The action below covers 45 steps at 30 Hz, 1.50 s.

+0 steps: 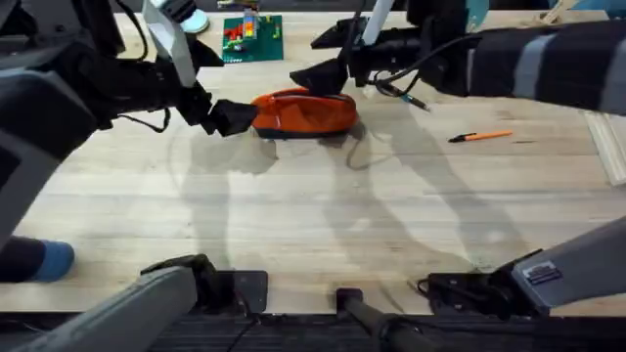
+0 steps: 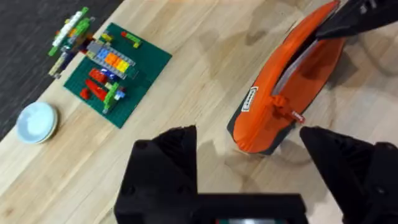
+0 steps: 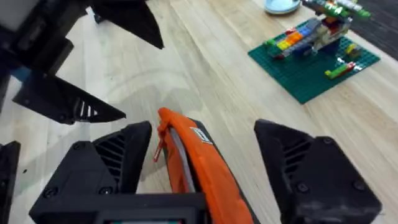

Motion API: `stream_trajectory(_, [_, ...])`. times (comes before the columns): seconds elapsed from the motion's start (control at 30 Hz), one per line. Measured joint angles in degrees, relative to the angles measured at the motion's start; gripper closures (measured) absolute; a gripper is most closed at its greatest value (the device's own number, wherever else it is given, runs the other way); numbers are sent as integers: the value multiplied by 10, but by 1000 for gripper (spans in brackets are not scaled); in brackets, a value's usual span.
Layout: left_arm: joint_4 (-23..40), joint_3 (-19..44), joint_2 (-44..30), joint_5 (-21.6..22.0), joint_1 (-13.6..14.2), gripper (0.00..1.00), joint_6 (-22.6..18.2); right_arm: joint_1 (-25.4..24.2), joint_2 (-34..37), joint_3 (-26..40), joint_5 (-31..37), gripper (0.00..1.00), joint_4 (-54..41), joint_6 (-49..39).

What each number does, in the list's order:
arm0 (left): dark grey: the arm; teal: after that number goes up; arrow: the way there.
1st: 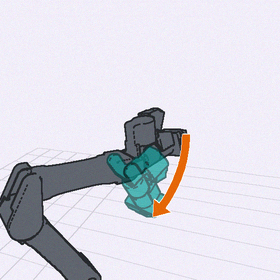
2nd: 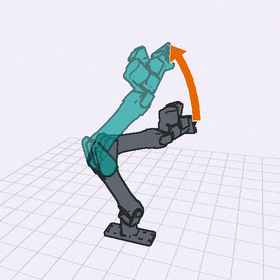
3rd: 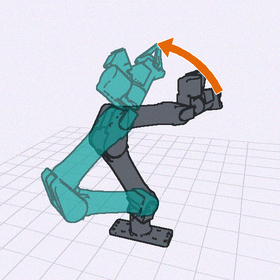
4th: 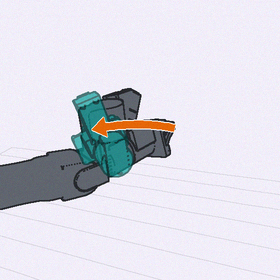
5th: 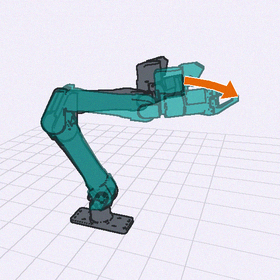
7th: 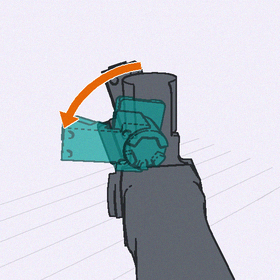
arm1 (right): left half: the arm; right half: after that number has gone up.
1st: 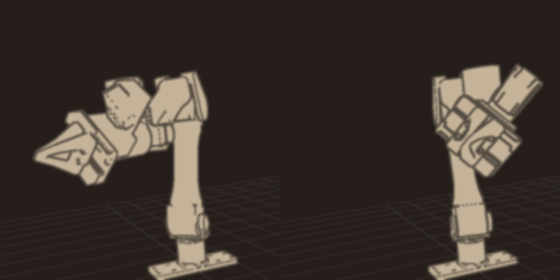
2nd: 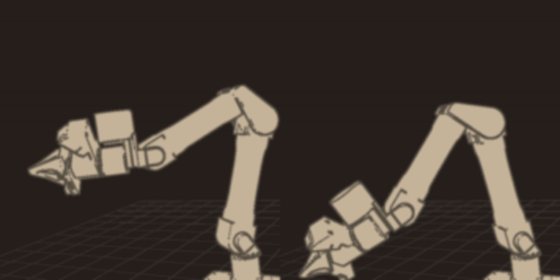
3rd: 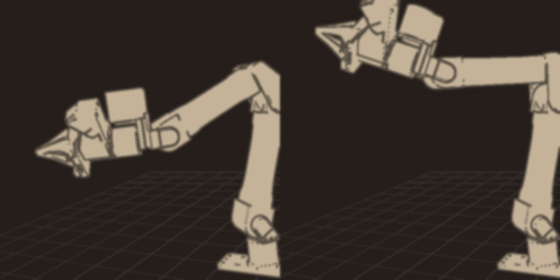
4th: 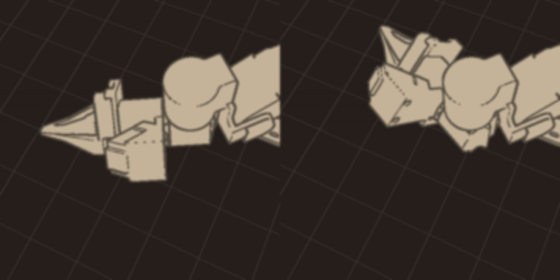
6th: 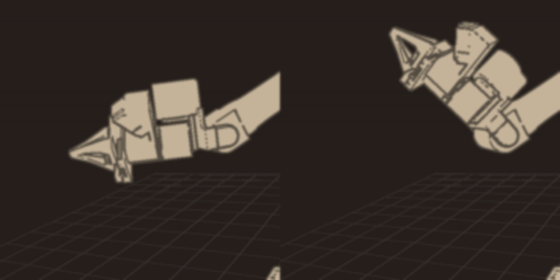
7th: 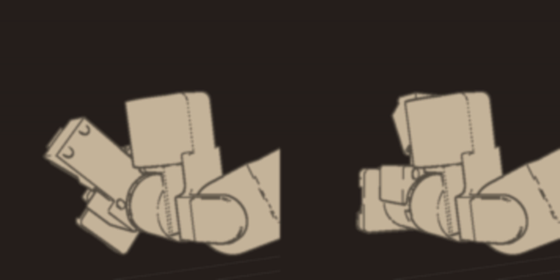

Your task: Unzip the bag, pick up the pens from the table one at a time and place them inside, then zip the bag closed.

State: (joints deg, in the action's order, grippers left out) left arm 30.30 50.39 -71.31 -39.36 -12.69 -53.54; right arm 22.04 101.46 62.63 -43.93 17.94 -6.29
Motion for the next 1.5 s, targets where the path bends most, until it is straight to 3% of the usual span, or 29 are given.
stream_trajectory(0.37, [42,0,90,31,0,8,87,-14,-89,0,8,6,-94,-32])
stream_trajectory(0.53, [99,0,123,30,0,8,111,-17,-118,0,9,6,-158,-32])
stream_trajectory(0.83, [185,0,163,11,0,8,118,-17,-170,0,11,6,-263,-41])
stream_trajectory(1.2, [183,0,166,4,0,8,118,-17,-196,21,11,6,-359,-64])
stream_trajectory(1.5, [183,0,166,4,0,8,118,-17,-205,113,43,6,-465,-128])
